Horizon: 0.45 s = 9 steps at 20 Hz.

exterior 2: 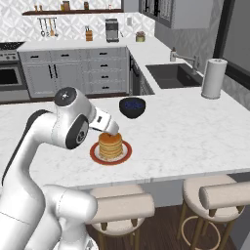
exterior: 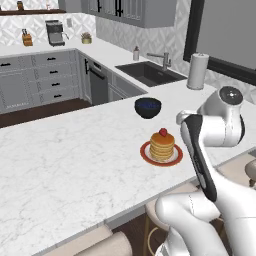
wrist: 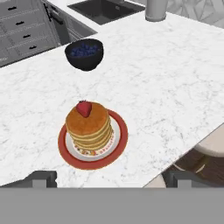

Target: Take the strawberry from the fridge and place it on top of the pancake, located on the dining counter.

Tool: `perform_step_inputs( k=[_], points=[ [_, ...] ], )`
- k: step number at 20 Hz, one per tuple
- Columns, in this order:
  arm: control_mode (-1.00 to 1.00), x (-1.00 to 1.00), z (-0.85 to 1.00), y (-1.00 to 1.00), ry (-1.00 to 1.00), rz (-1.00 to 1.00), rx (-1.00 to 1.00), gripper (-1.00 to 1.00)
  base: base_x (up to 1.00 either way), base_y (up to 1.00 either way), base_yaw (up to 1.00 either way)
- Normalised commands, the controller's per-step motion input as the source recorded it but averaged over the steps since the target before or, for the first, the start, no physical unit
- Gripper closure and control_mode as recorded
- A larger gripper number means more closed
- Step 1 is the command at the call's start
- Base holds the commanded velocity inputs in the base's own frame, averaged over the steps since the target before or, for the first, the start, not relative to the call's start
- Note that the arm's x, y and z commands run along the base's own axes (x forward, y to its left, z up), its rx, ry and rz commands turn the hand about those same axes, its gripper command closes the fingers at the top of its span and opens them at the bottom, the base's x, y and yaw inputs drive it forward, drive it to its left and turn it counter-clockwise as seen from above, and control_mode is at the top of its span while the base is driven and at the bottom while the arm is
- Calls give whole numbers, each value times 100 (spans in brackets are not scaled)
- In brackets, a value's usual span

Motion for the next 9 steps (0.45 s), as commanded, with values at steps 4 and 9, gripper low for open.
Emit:
perform_step_inputs(
  k=[4, 9],
  points=[
    [-100, -74, 70, -13, -32, -14, 0, -100, 0, 0, 0],
    [-100, -40, 32, 0, -21, -4, 0, -100, 0, 0, 0]
  ],
)
